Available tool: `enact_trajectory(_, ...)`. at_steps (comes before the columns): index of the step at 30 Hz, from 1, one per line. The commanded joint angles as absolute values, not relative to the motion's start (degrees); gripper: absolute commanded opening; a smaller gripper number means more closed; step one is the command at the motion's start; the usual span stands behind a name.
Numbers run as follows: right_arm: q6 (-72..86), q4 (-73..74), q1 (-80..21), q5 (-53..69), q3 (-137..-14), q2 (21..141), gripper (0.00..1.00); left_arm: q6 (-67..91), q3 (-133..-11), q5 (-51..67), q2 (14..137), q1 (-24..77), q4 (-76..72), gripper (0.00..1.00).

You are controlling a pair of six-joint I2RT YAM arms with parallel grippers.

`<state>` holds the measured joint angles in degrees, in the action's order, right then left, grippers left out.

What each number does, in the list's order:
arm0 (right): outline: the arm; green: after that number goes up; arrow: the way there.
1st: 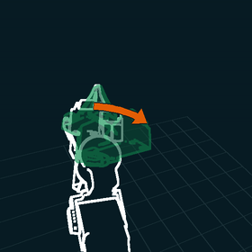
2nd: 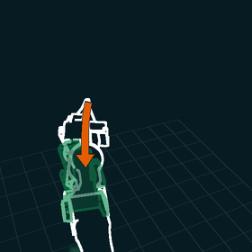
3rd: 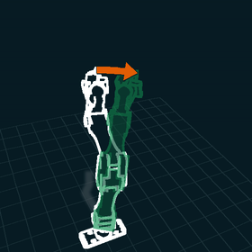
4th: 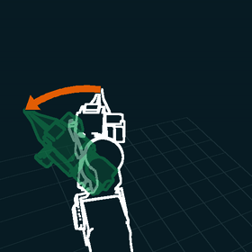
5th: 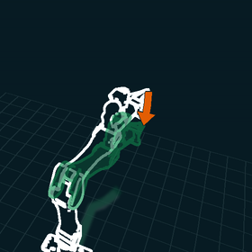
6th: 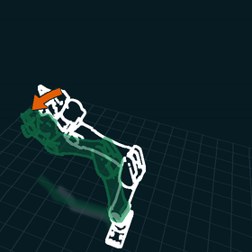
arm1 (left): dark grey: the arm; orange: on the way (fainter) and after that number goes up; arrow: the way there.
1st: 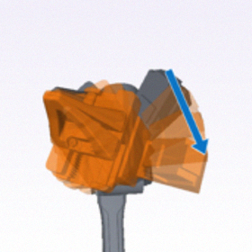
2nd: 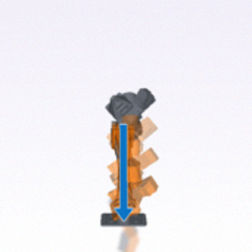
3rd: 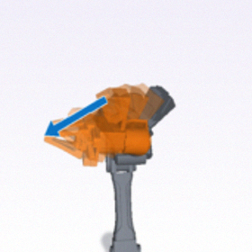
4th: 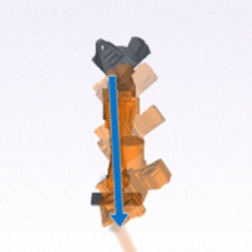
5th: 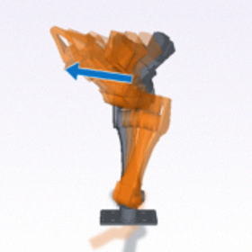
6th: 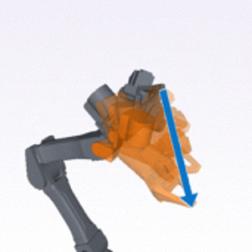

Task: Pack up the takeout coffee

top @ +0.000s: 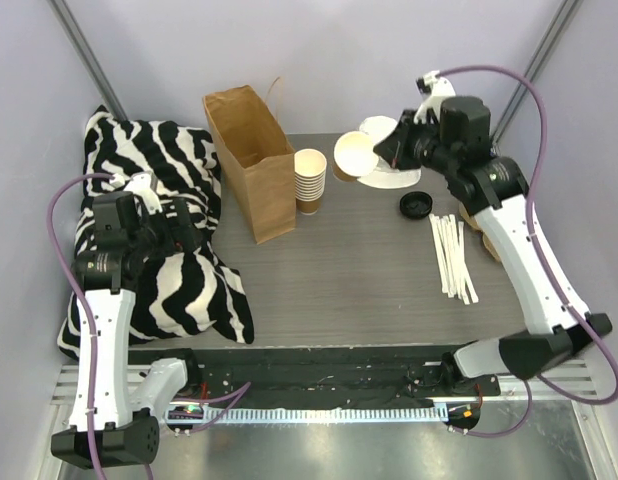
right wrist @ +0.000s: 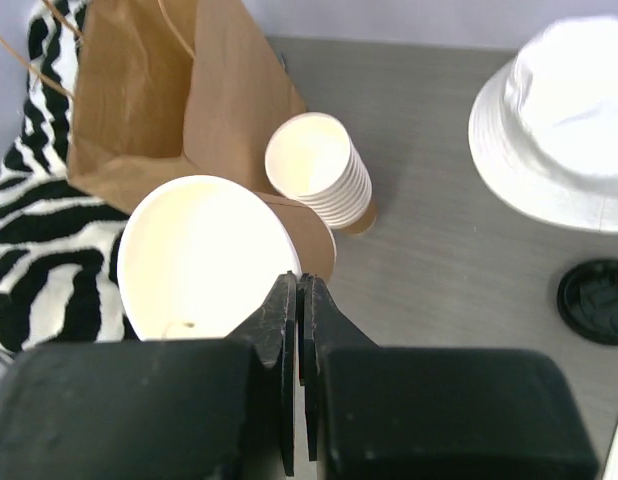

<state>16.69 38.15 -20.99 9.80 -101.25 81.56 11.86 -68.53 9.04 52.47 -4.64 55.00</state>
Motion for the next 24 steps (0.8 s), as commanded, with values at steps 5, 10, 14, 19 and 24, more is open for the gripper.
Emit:
enact_trajectory(5, 16.78, 31.83, -20.83, 9.32, -77.29, 75.41, 0.01, 15.46, -69.36, 16.61, 50.72, -5.01, 51.77, 1.0)
enact_trajectory(10, 20.21, 24.18, -21.0, 14.85, -65.76, 75.06, 0.01, 16.7, -65.31, 20.56, 45.71, -5.1, 45.28, 1.0)
enact_trajectory(14, 20.13, 21.71, -22.5, 15.12, -61.7, 78.3, 0.01, 13.99, -63.2, 24.94, 44.03, -5.01, 44.91, 0.99)
enact_trajectory(19, 19.77, 21.1, -25.3, 15.82, -62.05, 81.65, 0.01, 11.69, -62.05, 26.19, 44.21, -5.01, 47.2, 1.0)
enact_trajectory(24, 19.78, 18.11, -28.38, 16.61, -60.29, 81.74, 0.01, 12.04, -60.56, 27.16, 43.86, -4.92, 45.97, 1.0)
